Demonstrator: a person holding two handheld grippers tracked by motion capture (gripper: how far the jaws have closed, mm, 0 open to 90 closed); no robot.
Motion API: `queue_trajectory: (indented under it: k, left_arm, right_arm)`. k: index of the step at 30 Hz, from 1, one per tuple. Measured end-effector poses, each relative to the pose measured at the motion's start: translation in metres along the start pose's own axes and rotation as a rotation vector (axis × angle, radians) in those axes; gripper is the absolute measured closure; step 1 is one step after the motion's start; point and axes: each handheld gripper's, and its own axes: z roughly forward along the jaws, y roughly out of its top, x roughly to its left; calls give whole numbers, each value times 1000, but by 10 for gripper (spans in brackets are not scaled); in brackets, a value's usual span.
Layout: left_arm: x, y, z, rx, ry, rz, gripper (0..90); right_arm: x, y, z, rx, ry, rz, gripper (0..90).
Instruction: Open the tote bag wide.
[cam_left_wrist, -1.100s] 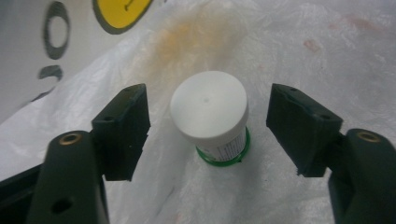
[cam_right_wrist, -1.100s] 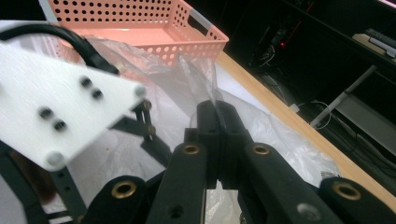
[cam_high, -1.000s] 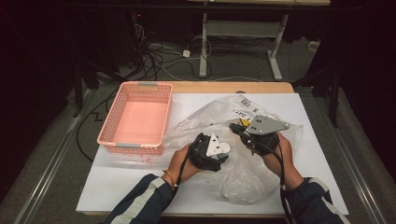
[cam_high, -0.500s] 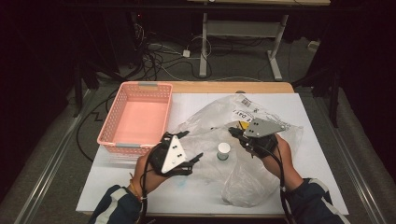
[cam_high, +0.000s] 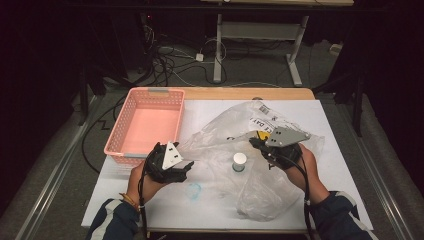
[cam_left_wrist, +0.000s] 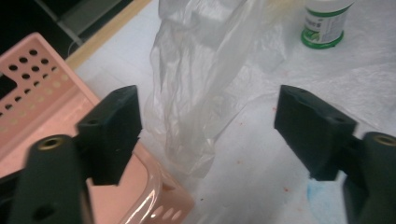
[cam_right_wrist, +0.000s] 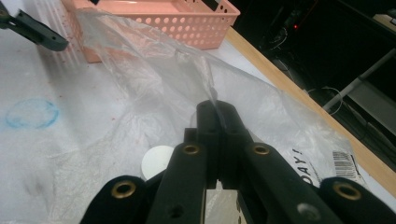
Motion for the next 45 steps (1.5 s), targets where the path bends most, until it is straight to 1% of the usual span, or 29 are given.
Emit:
queue_trajectory:
  k: [1,2,3,5,6,7,8,9,10,11,12,13,14,15,17,18,20,22,24,26,27,28,29,32,36,38,39,42,45]
  left_arm:
    - [1,0,1,13,0,-2,424]
    - [1,-1,2,15,-8,-8,424]
    - [2,-2,1,7,-26,-7,596]
    - [2,-1,0,7,-12,-16,600]
    - [3,-1,-1,3,-16,-23,700]
    - [3,-1,-1,-10,-27,-23,700]
    - [4,-1,-2,-12,-37,-30,779]
    - [3,-1,-2,-14,-56,-27,800]
    - [3,0,-2,-18,-59,-16,800]
    - [2,0,-2,-19,-70,-10,831]
    - [1,0,-1,-17,-93,-15,832]
    - [0,0,-1,-14,-104,-10,845]
    - [0,1,0,-13,-109,-7,845]
    - [0,1,0,-15,-112,-7,847]
    - [0,1,-1,-20,-118,-9,848]
    - [0,1,-2,-21,-115,-7,848]
    - [0,1,-2,-21,-118,-8,849]
    - [0,1,-2,-19,-120,-5,851]
    - [-1,1,-2,-17,-121,-3,860]
    - [-1,1,-1,-13,-123,-2,861]
    - [-1,1,-1,-10,-120,0,861]
    - [-2,1,0,-7,-122,-2,862]
    - [-2,1,0,-4,-123,0,862]
    - [-3,1,1,-1,-121,1,863]
    - [-3,1,2,1,-117,-4,869]
    - [-3,1,3,5,-117,-1,869]
    - [-4,1,3,5,-118,0,869]
    - [-4,2,4,6,-117,3,869]
    - [-4,3,5,6,-117,5,868]
  right_arm:
    - [-2,-1,0,2,-3,0,900]
    - [-2,-1,0,2,-3,0,900]
    - [-3,-3,1,6,-6,6,900]
    - [-4,-4,1,7,-8,8,900]
    - [-5,-5,1,10,-11,10,900]
    - [-5,-5,1,10,-11,10,900]
    - [-7,-6,2,12,-13,13,886]
    - [-7,-6,2,13,-16,13,845]
    - [-7,-6,2,13,-16,13,845]
    - [-7,-6,2,14,-20,15,802]
    - [-7,-7,2,12,-22,18,800]
    - [-5,-7,1,2,-23,20,734]
    - [-5,-7,1,2,-23,20,734]
    - [-4,-7,0,-11,-30,21,638]
    - [0,-6,-8,-71,-68,29,528]
    - [0,-6,-8,-71,-68,29,528]
    - [3,-5,-15,-94,-67,23,481]
    - [5,-3,-24,-123,-63,28,458]
    - [9,-2,-33,-154,-78,28,454]
    - [14,-1,-42,-184,-67,43,454]
    - [18,-1,-45,-185,-52,42,455]
    - [27,-4,-49,-162,-3,27,451]
    - [27,-4,-49,-162,-3,27,451]
    - [43,-14,-52,-118,79,0,422]
    - [62,-29,-58,-71,153,-26,356]
    - [69,-36,-61,-73,223,-12,333]
    - [74,-38,-61,-63,249,-19,303]
    - [89,-45,-56,-17,348,-42,273]
    - [102,-49,-44,38,429,-69,233]
